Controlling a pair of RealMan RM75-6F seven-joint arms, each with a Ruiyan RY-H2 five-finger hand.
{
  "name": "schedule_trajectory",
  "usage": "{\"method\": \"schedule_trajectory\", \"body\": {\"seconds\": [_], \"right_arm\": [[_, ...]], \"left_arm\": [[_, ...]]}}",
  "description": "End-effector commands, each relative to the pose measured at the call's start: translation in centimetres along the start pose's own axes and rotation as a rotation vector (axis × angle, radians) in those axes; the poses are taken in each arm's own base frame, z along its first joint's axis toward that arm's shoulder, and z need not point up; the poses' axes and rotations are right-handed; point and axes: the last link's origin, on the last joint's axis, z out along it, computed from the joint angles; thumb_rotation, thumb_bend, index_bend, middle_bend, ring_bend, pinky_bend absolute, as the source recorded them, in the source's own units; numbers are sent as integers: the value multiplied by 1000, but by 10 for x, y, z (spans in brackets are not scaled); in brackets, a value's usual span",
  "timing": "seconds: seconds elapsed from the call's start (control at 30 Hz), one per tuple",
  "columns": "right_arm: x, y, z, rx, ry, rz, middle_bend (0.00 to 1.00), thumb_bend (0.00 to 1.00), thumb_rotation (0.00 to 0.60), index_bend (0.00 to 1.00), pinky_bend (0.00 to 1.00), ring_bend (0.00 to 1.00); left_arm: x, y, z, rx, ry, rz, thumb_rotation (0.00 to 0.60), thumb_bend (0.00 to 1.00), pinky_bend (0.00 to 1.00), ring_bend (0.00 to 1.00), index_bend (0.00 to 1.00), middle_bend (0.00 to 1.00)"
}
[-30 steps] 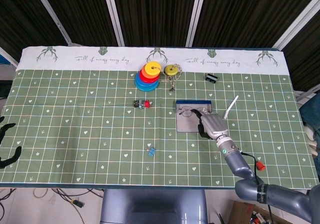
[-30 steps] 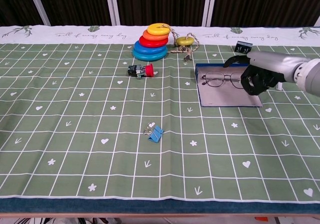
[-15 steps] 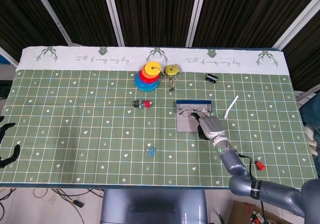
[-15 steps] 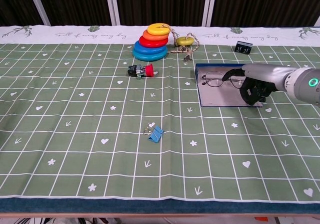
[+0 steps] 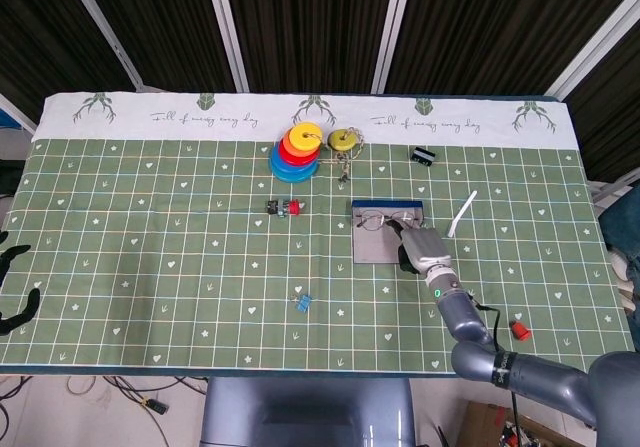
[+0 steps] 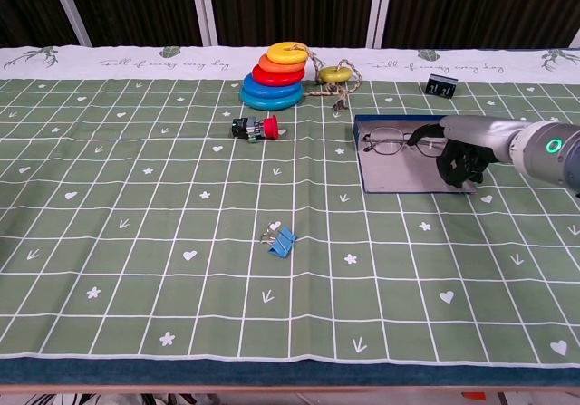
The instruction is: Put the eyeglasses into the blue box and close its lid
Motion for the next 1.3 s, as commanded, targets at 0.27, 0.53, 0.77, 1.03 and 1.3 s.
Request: {"method": "schedule_trajectory", "body": {"seconds": [0.27,0.53,0.77,1.03,1.3], "right_arm": [[3,1,6,-18,6,9,724,833,600,137,604,730],[9,0,18,-46,23,28,723,838,600,122,614,731],[11,2,23,-79,22,49,709,844,600,96,614,732],[14,3,23,-86,8,90,686,844,600,55,614,718],[28,2,0,-27,51,115,517,524,600,22,566,576]], "left_arm": [[0,0,0,1,1,0,600,412,0,0,189,21],[0,0,0,3,0,1,600,412,0,0,189,21],[1,-1,0,5,-1,0,600,412,0,0,191,21],[0,-1,0,5,-4,-2,600,412,0,0,192,21],[0,0,0,5,-8,3,600,412,0,0,192,21]]}}
